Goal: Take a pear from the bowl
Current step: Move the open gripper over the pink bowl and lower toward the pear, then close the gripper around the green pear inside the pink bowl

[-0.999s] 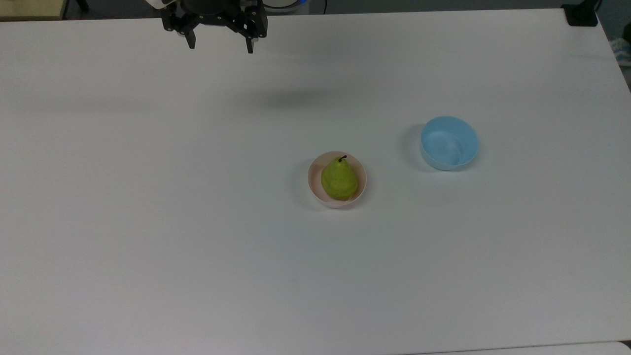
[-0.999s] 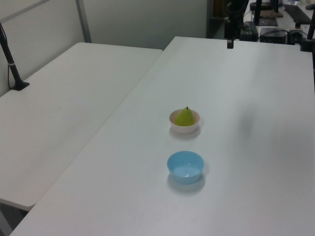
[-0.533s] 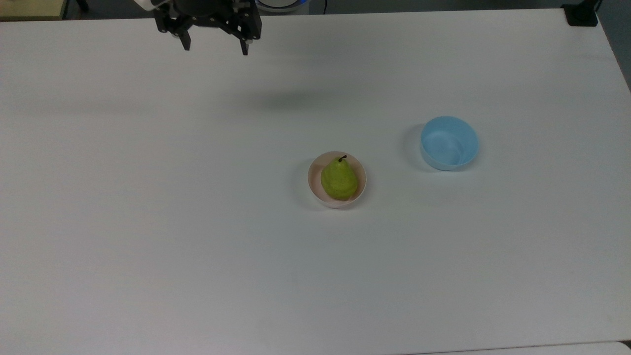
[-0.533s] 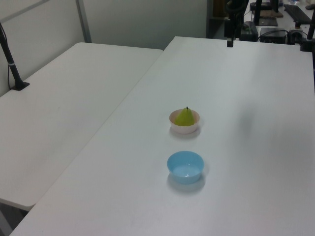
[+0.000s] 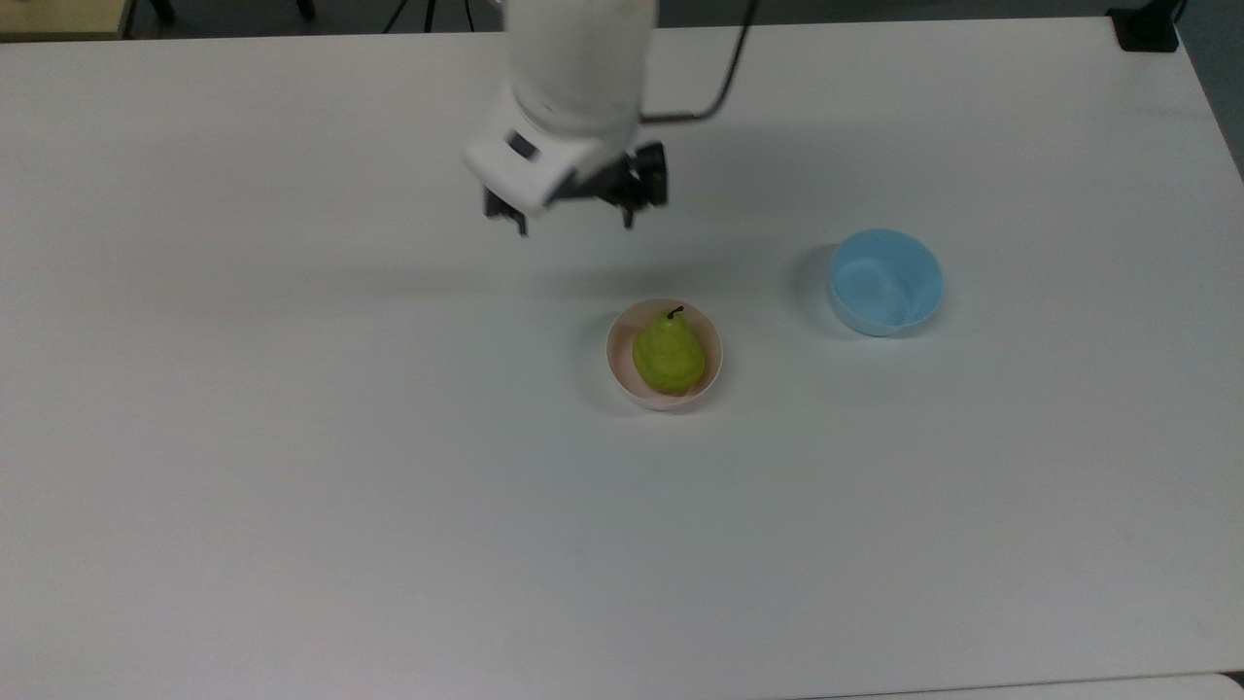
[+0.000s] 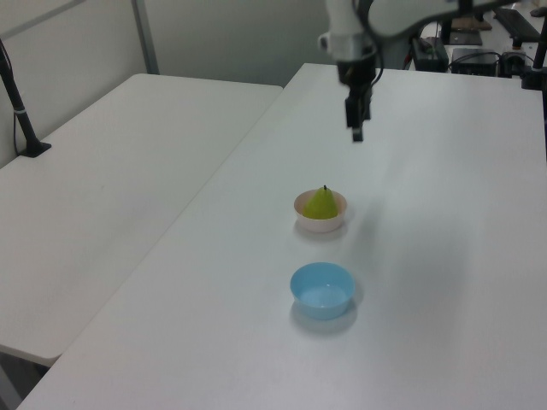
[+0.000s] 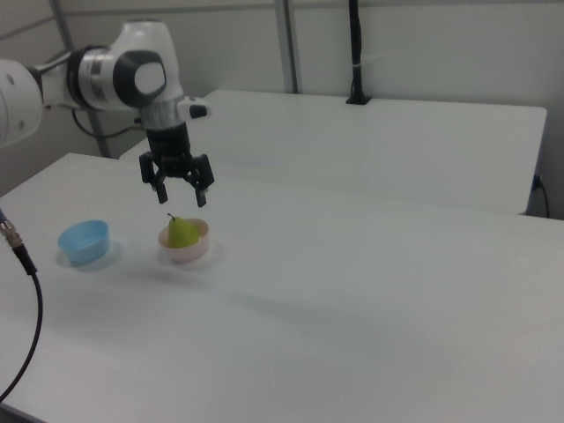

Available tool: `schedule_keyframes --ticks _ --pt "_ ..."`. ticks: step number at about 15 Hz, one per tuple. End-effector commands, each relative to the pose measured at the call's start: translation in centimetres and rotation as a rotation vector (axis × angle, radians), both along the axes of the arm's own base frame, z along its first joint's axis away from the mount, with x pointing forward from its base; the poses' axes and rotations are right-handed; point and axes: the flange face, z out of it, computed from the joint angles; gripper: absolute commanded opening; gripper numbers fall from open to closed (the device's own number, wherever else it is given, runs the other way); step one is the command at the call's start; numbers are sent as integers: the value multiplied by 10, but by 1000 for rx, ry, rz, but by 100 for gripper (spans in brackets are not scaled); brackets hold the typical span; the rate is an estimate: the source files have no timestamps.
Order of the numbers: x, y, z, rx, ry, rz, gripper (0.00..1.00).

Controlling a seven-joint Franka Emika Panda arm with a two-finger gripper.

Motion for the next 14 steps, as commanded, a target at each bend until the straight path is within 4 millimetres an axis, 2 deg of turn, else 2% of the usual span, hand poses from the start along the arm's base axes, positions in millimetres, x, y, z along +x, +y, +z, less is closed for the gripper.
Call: schedule_keyframes --ticks 1,7,10,13,14 --pt "21 42 -46 -14 -28 34 100" --pt "36 81 -96 17 -105 51 100" --pt "38 84 -108 8 -107 56 100" --pt "37 84 -118 -14 -95 74 77" --pt "36 84 -125 -21 -87 78 72"
